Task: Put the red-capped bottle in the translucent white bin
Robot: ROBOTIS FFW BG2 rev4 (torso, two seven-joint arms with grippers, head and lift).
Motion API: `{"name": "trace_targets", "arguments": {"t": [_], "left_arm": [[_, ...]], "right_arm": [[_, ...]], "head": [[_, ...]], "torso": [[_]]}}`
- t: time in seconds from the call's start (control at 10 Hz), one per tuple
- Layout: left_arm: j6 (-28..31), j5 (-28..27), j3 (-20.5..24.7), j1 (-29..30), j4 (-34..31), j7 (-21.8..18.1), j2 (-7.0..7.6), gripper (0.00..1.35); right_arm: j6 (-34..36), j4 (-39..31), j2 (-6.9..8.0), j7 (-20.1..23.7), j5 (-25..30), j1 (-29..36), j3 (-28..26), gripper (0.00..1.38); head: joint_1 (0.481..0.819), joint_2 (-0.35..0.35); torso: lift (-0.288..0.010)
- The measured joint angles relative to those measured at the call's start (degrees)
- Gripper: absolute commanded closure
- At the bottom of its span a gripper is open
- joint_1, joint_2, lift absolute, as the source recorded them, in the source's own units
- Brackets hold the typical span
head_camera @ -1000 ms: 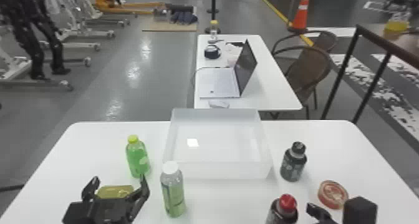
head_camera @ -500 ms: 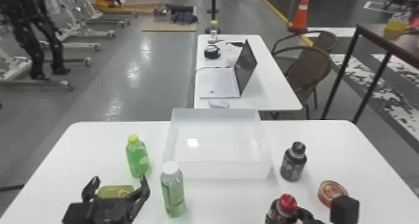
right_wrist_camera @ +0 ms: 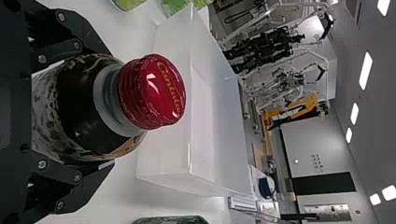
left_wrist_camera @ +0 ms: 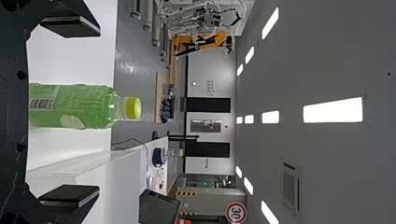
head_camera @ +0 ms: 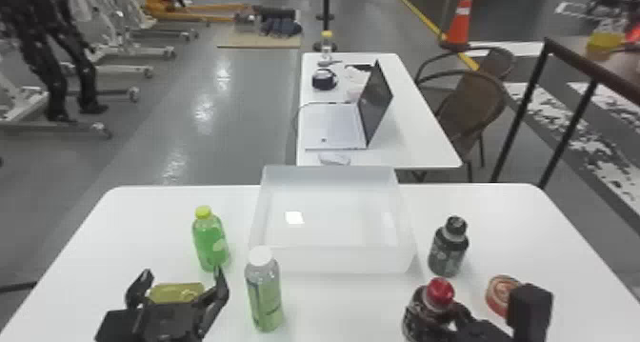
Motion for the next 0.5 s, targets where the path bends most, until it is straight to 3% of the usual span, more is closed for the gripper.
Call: {"name": "trace_targets", "arguments": {"t": [0.2,0.5], "left_arm": [[0.1,0.1,0.0,0.1,0.1,0.0,-0.18,0.12],[-0.1,0.4,-0.1,-0.3,0.5,0.0,-0.23,0.12]], "right_arm": [[0.0,-1.7,0.08,-0.6,-0.3,-0.9,-2.0,0.83],[-2.2,0.4,-1.86,-0.6,-2.2,-5.7,-2.5,0.83]], "head": [[0.549,0.0],[0.549,0.0]], "torso": [[-0.1],[-0.1]]}}
